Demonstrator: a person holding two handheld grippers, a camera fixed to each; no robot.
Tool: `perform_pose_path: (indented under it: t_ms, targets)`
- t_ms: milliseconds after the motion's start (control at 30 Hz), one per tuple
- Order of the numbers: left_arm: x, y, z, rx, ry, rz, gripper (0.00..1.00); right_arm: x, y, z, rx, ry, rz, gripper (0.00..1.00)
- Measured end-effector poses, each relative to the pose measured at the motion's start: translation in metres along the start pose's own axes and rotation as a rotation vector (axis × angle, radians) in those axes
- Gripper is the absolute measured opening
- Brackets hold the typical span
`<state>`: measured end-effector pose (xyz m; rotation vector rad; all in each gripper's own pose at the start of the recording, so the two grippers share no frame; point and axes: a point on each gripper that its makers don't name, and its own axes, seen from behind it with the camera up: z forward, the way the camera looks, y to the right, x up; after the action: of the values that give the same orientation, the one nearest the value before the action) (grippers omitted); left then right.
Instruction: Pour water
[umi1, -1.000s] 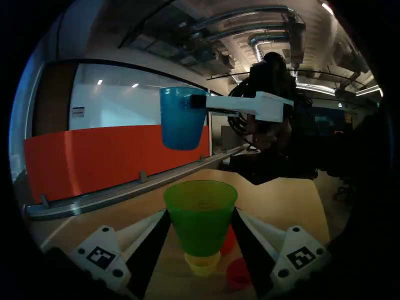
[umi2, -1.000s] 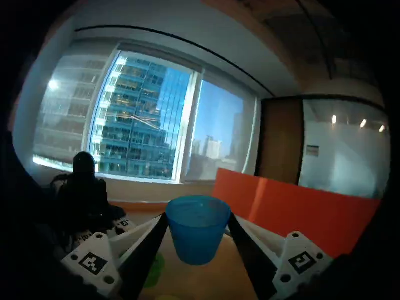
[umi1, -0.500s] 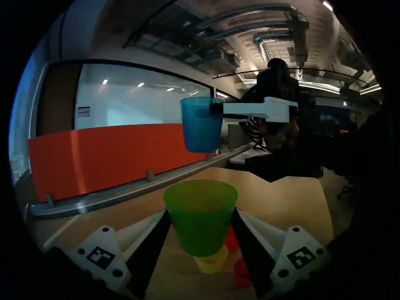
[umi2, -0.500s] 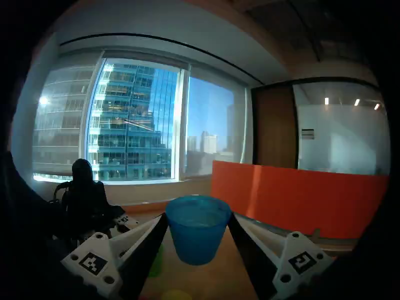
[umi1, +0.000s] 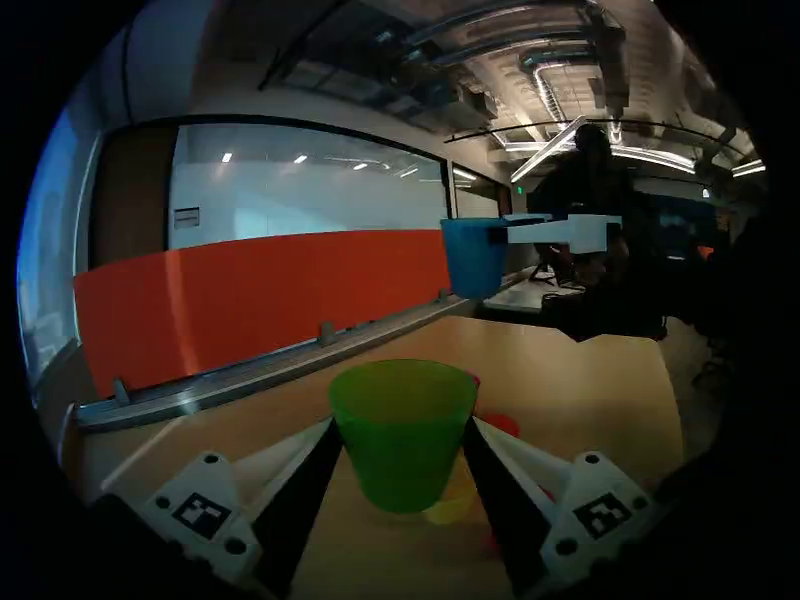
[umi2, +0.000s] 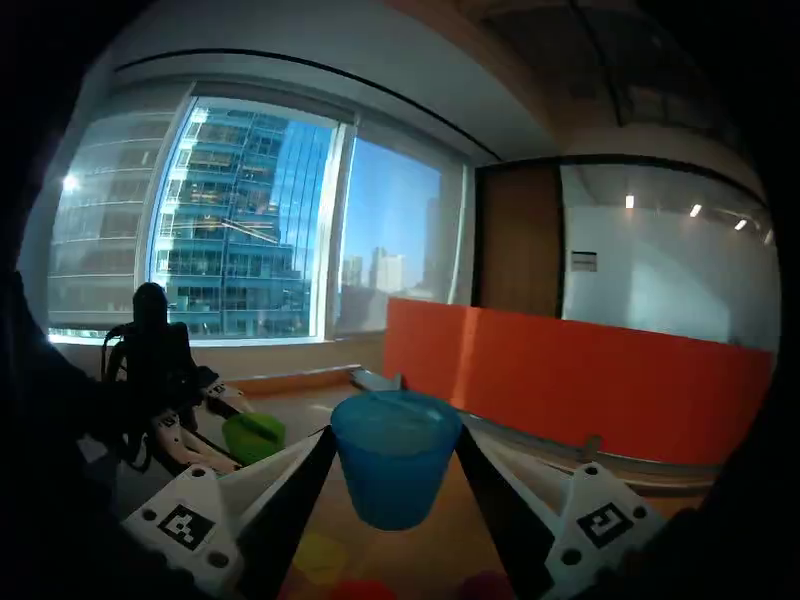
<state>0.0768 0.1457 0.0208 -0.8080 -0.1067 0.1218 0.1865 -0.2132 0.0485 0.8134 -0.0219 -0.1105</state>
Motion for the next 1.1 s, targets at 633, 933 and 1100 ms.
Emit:
perform_pose_path:
  t_ms: [633, 933, 1100]
  targets:
    - [-0.019, -0.015, -0.013, 0.073, -0.039, 0.03, 0.82, -0.045, 0.025, -0.05, -0.097, -0.043, 0.019, 0.9]
    - [-0.042, -0.018, -0.009, 0.083, -0.096, 0.036, 0.81, -0.085, 0.024, -0.059, -0.104, -0.103, 0.027, 0.9]
    - [-0.057, -0.018, -0.004, 0.08, -0.133, 0.036, 0.82, -0.109, 0.023, -0.062, -0.102, -0.14, 0.04, 0.9]
